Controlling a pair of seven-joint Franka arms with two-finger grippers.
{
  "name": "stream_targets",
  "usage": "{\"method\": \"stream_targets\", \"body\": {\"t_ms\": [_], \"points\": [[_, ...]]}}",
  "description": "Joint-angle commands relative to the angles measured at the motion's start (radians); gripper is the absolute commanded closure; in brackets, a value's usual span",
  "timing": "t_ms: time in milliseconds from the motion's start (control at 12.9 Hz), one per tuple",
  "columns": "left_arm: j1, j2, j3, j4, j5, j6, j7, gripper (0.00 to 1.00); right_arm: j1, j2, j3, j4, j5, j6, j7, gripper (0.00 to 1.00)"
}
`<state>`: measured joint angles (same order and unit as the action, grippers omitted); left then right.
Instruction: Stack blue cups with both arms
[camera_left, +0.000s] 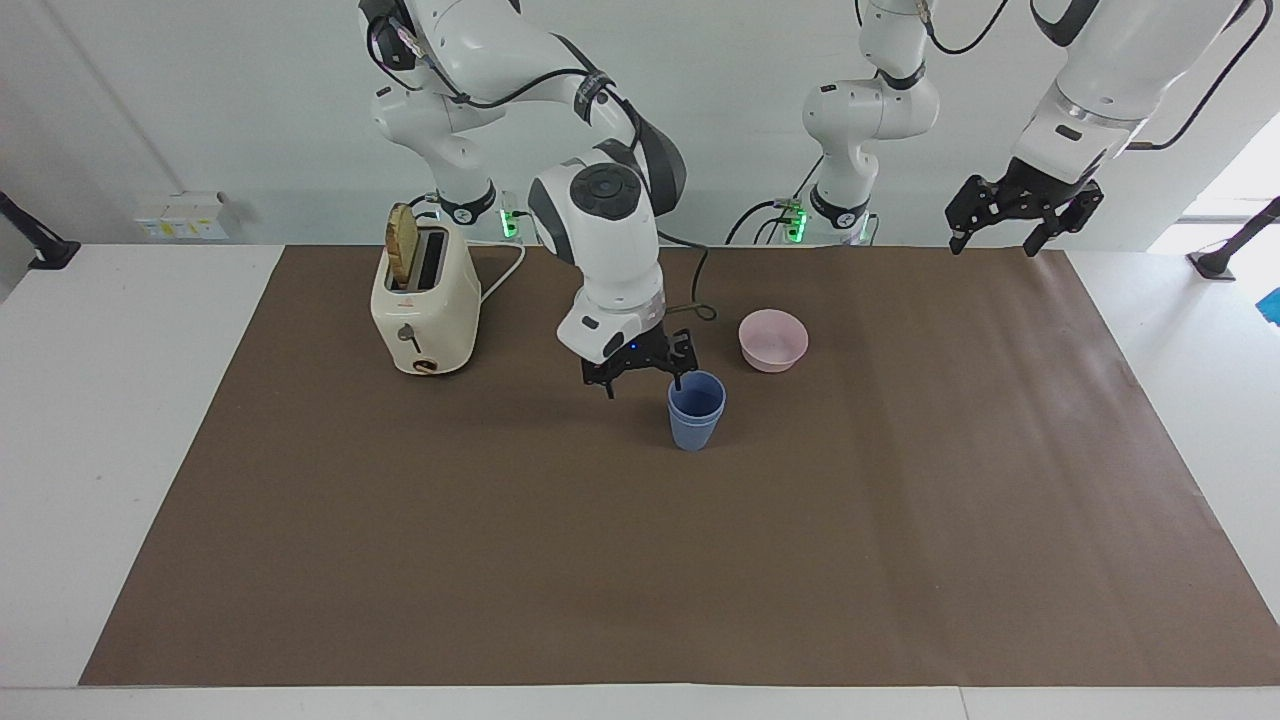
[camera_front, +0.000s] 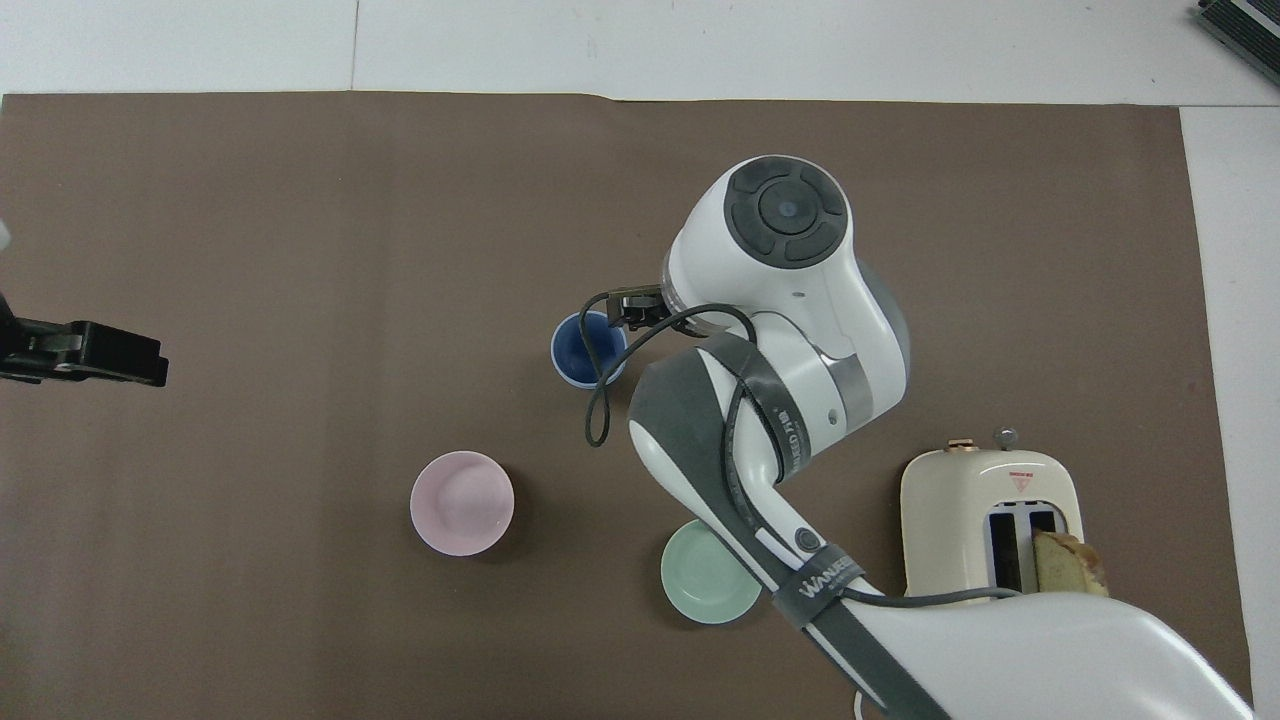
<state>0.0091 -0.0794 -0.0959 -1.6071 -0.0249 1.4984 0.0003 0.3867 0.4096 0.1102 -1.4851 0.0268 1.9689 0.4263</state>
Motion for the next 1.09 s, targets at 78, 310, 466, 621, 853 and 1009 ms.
{"method": "stream_targets", "body": {"t_ms": [78,310,466,621,853,1009], "points": [[0.017,-0.017,-0.008,-0.008,0.006,-0.006,0.006,0.00,-0.132,-0.099,0.009,-0.001,-0.013,-0.140,-0.108,0.00],[0.017,-0.017,-0.008,-0.008,0.006,-0.006,0.006,0.00,-0.245,-0.164,0.006,0.000,0.001,-0.218,-0.175,0.00],[0.017,-0.017,-0.008,-0.008,0.006,-0.006,0.006,0.00,-0.327,-0.207,0.006,0.000,0.005,-0.260,-0.240,0.00],[0.017,-0.016,-0.008,-0.008,0.006,-0.006,0.006,0.00,-0.379,-0.238,0.005,-0.001,-0.010,-0.284,-0.247,0.00],[0.017,-0.017,-0.008,-0.008,0.006,-0.006,0.006,0.00,-0.449,-0.273,0.003,-0.001,-0.018,-0.314,-0.291,0.00],[0.017,-0.016,-0.008,-0.008,0.006,-0.006,0.006,0.00,-0.486,-0.290,-0.004,-0.001,-0.028,-0.327,-0.325,0.00]]}}
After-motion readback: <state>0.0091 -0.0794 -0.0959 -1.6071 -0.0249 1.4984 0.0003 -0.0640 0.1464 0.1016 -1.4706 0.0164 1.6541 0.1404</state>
